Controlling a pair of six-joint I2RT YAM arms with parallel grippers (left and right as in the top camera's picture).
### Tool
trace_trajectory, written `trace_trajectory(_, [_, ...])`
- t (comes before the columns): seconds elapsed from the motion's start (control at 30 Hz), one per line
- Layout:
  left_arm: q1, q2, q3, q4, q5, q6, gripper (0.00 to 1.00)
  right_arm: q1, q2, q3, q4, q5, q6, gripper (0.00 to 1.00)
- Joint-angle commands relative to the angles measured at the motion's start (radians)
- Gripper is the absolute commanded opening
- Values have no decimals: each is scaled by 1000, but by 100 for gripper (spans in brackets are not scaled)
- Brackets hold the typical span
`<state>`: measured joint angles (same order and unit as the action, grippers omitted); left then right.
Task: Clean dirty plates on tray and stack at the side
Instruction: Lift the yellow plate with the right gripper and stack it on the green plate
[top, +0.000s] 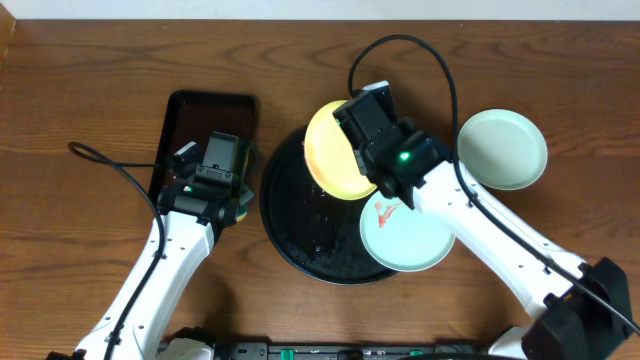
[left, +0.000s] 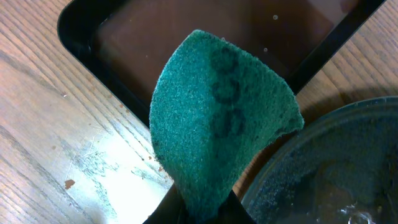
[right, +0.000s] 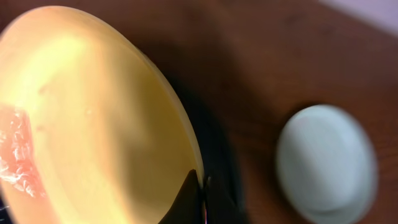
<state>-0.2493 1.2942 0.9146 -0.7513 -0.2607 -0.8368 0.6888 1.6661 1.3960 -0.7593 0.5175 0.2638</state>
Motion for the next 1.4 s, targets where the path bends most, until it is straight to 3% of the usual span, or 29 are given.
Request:
trace_trajectory(0.0, [5, -5, -11, 2, -2, 12, 8, 54, -50, 18, 8, 274, -112, 1])
trace_trajectory(0.33, [5, -4, -11, 4, -2, 12, 8, 179, -58, 18, 76, 602, -425, 1])
trace_trajectory(0.47, [5, -2, -12, 4, 2, 12, 8, 218, -58, 18, 94, 697, -433, 1])
trace_trajectory(0.93, [5, -1, -12, 5, 7, 12, 8, 233, -58, 18, 94, 696, -437, 1])
trace_trajectory(1.07, [5, -1, -12, 5, 7, 12, 8, 218, -58, 18, 88, 618, -417, 1])
trace_trajectory(1.2, [5, -1, -12, 4, 7, 12, 8, 148, -58, 18, 33, 475, -190, 1])
trace_trajectory(1.37, [5, -1, -12, 5, 7, 12, 8, -72, -58, 17, -20, -3, -11, 1])
